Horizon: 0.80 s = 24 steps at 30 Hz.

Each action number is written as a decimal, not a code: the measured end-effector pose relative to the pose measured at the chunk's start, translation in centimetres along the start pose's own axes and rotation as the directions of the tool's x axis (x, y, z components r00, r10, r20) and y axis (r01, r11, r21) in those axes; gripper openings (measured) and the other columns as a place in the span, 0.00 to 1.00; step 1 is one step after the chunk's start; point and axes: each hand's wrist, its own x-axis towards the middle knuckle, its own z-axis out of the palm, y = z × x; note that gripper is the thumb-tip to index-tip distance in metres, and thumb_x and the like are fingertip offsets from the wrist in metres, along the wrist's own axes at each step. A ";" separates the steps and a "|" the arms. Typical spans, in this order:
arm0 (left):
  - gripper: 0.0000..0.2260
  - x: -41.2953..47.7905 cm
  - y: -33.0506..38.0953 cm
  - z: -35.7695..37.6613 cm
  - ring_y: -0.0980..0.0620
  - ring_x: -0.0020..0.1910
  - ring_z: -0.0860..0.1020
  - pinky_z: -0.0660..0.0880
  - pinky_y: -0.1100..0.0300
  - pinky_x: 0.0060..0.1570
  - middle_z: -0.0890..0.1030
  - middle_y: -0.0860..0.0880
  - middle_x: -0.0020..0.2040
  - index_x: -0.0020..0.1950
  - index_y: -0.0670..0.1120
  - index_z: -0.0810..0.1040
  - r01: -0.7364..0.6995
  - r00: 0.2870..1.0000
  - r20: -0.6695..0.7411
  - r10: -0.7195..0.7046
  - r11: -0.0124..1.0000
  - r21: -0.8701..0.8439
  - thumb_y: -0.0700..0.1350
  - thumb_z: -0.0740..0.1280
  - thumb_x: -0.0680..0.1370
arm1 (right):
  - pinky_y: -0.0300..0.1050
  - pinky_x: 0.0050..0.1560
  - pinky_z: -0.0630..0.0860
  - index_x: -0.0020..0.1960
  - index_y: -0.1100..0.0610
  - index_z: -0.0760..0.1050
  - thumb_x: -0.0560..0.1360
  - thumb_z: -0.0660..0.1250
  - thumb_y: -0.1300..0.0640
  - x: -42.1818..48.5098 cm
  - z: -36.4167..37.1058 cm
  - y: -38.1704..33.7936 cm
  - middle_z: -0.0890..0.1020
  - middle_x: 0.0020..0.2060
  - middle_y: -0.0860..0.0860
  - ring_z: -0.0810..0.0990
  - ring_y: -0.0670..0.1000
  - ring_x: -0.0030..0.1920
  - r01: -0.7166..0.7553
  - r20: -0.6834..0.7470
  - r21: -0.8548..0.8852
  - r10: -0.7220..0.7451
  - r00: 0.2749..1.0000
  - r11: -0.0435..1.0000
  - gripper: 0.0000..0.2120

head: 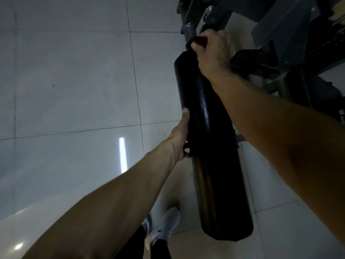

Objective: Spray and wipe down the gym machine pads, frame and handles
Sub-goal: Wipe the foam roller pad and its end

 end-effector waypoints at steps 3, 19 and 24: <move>0.40 -0.9 0.3 0.5 0.43 0.57 0.79 0.78 0.49 0.50 0.81 0.47 0.60 0.68 0.51 0.77 -0.003 1.000 -0.016 0.004 1.000 0.009 0.80 0.57 0.72 | 0.54 0.68 0.71 0.60 0.49 0.79 0.80 0.70 0.49 -3.1 -1.5 1.1 0.75 0.59 0.51 0.74 0.54 0.63 0.089 0.078 0.020 -0.090 0.993 0.996 0.10; 0.34 -4.6 -8.0 3.2 0.49 0.56 0.81 0.78 0.51 0.56 0.83 0.51 0.58 0.67 0.54 0.78 -0.207 0.973 -0.093 0.212 0.977 0.058 0.76 0.64 0.71 | 0.57 0.50 0.74 0.53 0.49 0.79 0.77 0.70 0.46 -32.7 -9.1 12.4 0.76 0.50 0.51 0.75 0.54 0.50 0.283 0.271 0.073 -0.292 0.917 0.956 0.09; 0.38 -4.5 -8.6 3.7 0.49 0.56 0.83 0.78 0.51 0.49 0.86 0.54 0.56 0.64 0.53 0.81 -0.254 0.953 -0.140 0.269 0.960 0.115 0.79 0.67 0.66 | 0.52 0.46 0.70 0.52 0.49 0.78 0.75 0.77 0.50 -40.8 -11.6 15.3 0.76 0.48 0.52 0.75 0.56 0.46 0.358 0.231 0.125 -0.378 0.896 0.925 0.10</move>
